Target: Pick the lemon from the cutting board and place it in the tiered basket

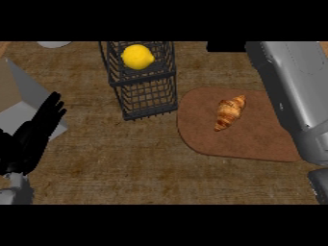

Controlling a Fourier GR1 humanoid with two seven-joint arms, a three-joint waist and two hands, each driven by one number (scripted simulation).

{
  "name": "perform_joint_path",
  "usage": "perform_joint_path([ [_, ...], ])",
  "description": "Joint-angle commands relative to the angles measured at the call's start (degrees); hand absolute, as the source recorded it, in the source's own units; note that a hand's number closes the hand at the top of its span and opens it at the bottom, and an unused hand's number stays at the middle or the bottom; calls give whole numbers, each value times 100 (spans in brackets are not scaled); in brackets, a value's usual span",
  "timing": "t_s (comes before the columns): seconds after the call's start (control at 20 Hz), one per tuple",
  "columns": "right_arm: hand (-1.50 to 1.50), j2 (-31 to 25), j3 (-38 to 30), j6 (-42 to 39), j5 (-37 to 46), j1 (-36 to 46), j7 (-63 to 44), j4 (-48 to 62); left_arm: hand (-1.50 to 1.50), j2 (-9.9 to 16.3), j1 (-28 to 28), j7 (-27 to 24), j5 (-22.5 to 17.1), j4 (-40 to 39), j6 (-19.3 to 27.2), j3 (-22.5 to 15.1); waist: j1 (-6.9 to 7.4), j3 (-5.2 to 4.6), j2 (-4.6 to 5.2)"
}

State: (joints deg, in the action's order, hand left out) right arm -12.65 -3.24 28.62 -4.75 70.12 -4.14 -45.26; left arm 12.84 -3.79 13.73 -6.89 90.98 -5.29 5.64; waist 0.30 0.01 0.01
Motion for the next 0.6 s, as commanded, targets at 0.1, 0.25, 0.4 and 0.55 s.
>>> perform_joint_path([
  [0.1, -150, -899, -535, -589, -275, -228, 17, -71, 0, -73, -9, -371, 138, -381, -43, 3, -13, -3, 12],
  [0.25, -150, -1464, -748, -1259, -473, -594, 178, -197, 0, -232, 32, -319, 224, -185, 109, -109, -30, 0, 2],
  [0.4, -150, -1681, -921, -1519, -543, -737, 336, -46, 0, -350, 3, -380, 390, -227, 194, -238, 0, -1, 8],
  [0.55, -150, -2233, -1122, -2273, -699, -778, 469, 283, 0, -33, 2, 67, 79, 158, -31, 17, 39, 2, 17],
])
